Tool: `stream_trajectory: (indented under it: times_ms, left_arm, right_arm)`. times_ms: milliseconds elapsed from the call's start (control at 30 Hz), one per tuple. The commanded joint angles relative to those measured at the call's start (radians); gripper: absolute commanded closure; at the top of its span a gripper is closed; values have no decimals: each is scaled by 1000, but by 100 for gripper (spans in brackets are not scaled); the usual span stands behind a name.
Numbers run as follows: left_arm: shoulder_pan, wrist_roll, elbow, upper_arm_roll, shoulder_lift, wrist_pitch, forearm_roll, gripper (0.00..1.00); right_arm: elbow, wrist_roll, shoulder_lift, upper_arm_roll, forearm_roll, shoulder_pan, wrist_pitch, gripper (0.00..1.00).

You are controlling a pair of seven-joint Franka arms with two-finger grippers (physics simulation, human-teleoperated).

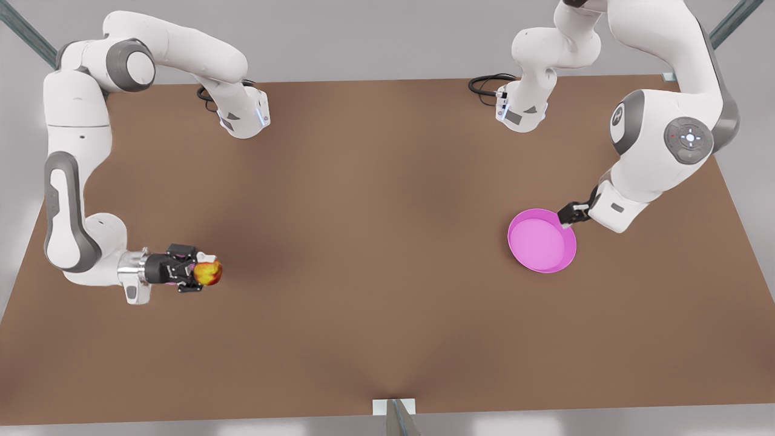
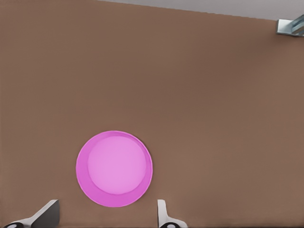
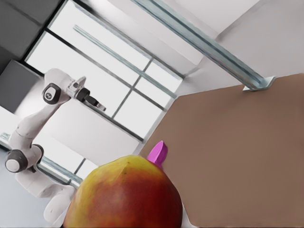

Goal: Use the left arm to pick up the apple from the plate, transfer it to the gripper of the right arm, and then use the right arm to place it into the bowl

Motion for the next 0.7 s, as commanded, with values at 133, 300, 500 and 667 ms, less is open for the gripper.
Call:
stream_trajectory:
  times_ms: [133, 300, 500, 667]
  left_arm:
    - [-4, 199, 2, -2, -1, -35, 4, 0]
    - [-2, 202, 2, -2, 10, -35, 4, 0]
    - [-2, 202, 2, -3, 21, -35, 3, 0]
    - [-1, 202, 1, -2, 21, -35, -19, 0]
  right_arm:
    - [29, 1, -1, 1, -165, -81, -39, 37]
    - [109, -9, 25, -1, -298, -137, -40, 37]
    - [137, -3, 39, -21, -469, -132, -32, 37]
    - [137, 1, 41, -21, -559, -112, 24, 37]
